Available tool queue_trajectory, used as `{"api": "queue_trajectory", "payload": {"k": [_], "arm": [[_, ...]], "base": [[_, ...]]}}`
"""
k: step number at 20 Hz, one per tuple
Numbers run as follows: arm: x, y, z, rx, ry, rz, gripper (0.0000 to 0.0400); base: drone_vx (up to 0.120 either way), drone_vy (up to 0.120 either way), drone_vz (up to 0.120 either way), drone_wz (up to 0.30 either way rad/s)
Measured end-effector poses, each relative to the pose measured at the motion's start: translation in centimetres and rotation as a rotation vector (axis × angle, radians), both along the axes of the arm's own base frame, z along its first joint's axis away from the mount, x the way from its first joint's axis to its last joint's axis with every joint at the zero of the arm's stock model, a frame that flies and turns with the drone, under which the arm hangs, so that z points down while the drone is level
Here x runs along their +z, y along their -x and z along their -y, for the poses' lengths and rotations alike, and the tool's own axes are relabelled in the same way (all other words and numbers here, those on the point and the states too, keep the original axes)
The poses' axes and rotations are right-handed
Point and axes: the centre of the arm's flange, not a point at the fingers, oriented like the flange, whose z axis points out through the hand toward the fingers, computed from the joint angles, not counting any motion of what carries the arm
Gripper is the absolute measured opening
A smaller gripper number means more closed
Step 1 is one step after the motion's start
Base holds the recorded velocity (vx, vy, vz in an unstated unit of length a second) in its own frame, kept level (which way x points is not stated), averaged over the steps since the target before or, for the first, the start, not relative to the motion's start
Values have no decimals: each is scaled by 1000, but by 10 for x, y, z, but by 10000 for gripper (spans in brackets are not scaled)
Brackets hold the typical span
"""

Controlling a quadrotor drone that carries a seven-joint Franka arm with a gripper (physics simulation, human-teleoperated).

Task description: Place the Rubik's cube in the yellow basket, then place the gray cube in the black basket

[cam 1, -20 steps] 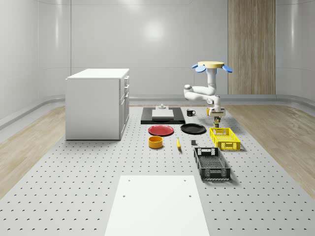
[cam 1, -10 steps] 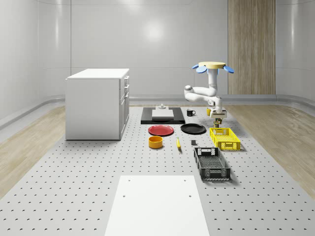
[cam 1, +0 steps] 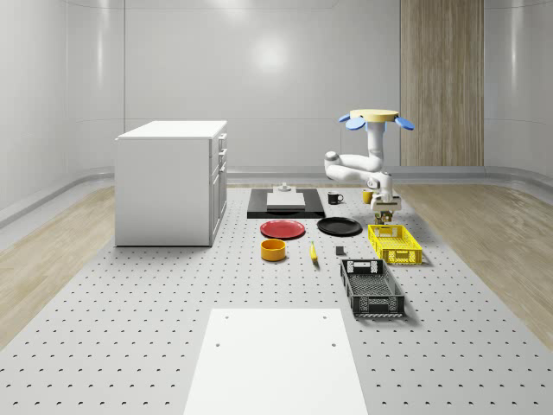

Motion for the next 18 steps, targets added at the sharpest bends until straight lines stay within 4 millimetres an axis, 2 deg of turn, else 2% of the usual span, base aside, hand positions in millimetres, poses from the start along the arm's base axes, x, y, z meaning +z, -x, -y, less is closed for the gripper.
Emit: {"api": "queue_trajectory", "payload": {"k": [12,16,18], "arm": [[0,0,0,0,0,0,288],[0,0,0,0,0,0,288],[0,0,0,0,0,0,288]], "base": [[120,0,0,0],[120,0,-110,0],[120,0,-40,0]]}}
